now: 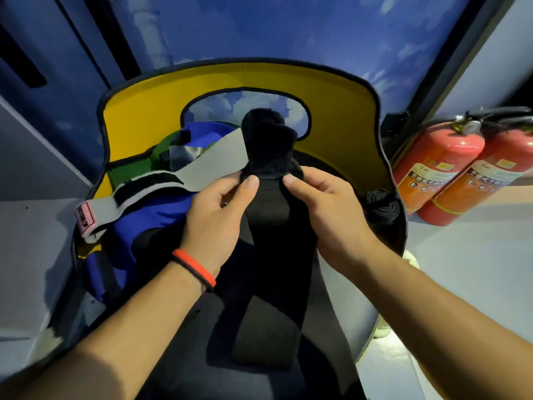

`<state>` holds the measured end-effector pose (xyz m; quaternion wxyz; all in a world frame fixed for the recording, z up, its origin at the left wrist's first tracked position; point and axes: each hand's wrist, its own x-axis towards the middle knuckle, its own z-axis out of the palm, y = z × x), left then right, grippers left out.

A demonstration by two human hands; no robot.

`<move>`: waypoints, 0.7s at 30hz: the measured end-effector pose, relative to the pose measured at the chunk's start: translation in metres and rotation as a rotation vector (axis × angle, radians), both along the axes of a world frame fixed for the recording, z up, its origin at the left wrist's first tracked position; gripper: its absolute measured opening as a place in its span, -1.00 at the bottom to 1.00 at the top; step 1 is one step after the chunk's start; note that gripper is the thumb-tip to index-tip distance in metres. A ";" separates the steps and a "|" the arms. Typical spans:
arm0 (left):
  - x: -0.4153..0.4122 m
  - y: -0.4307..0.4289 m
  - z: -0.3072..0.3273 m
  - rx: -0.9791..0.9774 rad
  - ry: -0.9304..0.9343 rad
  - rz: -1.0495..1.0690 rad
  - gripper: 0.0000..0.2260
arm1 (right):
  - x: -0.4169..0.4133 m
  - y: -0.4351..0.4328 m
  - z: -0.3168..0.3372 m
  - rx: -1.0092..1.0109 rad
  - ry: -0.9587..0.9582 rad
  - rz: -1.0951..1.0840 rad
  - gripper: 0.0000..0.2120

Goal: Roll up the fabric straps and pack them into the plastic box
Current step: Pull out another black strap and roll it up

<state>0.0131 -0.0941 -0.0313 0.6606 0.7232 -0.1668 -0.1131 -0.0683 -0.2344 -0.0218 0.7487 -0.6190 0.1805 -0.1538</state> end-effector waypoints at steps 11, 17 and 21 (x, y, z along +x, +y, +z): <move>0.009 0.017 0.029 -0.002 -0.041 0.066 -0.89 | -0.003 0.008 -0.007 -0.134 0.001 -0.173 -0.73; 0.010 0.014 0.039 -0.124 0.117 0.113 -0.82 | -0.018 0.017 -0.031 -0.307 0.125 -0.015 -0.74; 0.014 0.013 0.044 -0.175 0.200 0.039 -0.75 | -0.023 0.013 -0.048 -0.419 0.168 0.031 -0.76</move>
